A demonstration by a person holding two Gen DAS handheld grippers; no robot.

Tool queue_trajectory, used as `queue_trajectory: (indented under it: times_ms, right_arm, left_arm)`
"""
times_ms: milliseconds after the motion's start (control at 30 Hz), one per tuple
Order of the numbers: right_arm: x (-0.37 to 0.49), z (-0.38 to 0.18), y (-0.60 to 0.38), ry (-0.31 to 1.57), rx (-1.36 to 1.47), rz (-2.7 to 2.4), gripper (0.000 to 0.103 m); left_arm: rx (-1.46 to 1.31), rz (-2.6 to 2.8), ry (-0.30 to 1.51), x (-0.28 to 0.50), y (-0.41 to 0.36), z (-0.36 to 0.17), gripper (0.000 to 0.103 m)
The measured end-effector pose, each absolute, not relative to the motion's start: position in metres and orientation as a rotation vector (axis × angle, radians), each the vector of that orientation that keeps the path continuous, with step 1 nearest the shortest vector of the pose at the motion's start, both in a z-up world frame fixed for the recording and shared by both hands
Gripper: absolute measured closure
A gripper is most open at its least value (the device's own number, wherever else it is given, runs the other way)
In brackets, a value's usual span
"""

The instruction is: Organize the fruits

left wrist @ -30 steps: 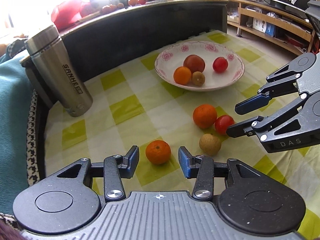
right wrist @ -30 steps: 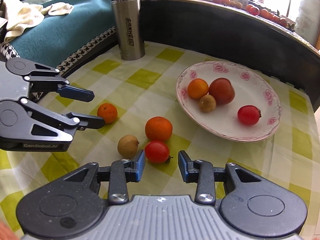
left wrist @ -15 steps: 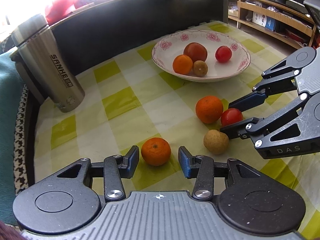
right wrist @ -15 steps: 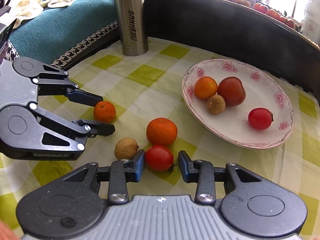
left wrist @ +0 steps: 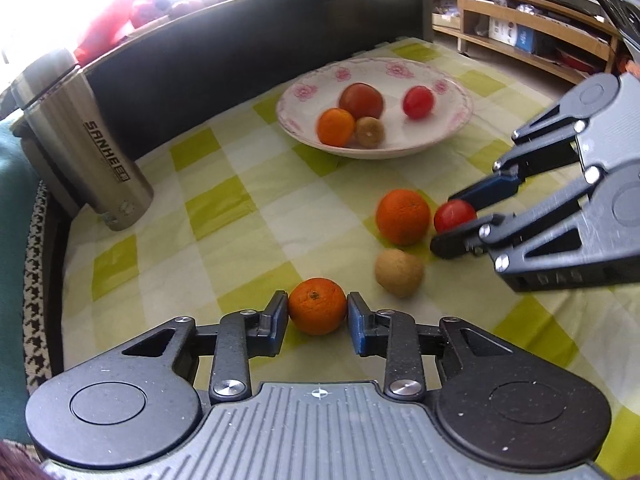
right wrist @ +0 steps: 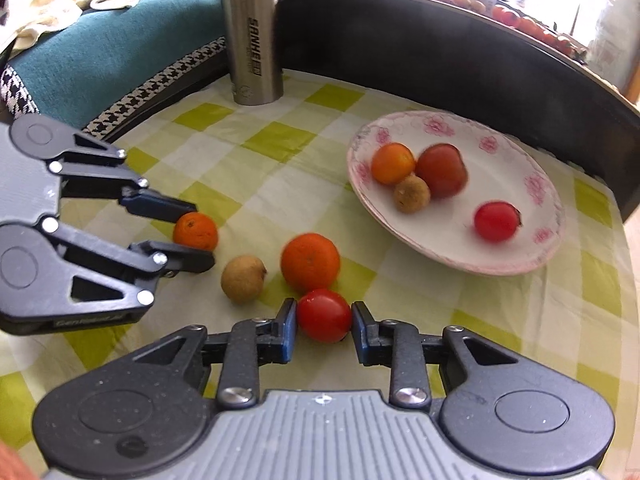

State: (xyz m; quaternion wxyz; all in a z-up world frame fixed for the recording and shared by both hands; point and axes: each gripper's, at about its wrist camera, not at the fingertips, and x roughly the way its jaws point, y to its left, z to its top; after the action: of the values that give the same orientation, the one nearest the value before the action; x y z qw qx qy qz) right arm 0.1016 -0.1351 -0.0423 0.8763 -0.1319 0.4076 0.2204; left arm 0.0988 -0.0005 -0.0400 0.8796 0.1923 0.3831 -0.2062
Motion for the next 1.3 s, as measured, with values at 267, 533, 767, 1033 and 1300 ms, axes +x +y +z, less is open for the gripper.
queue_trajectory:
  times_ms: [267,533,767,1033,1300]
  right_arm:
    - [0.070,-0.033,-0.154,0.869,-0.242,0.431,0.068]
    - [0.040,-0.043,-0.155,0.896,-0.257,0.411,0.068]
    - [0.038,-0.046,-0.157,0.886,-0.248,0.425,0.062]
    - [0.035,-0.046,-0.157,0.876,-0.250,0.428,0.059]
    - [0.039,-0.045,-0.158,0.884,-0.238,0.395,0.086]
  left_arm:
    - [0.419,-0.483,0.822,0.068,-0.010,-0.035,0.064]
    - [0.425,-0.542,0.826,0.046,-0.022,-0.040,0.062]
    - [0.434,-0.543,0.824,0.044,-0.023,-0.044,0.055]
    - [0.429,-0.515,0.815,0.041,-0.023,-0.044,0.051]
    - [0.436,-0.522,0.815,0.038,-0.029,-0.043,0.063]
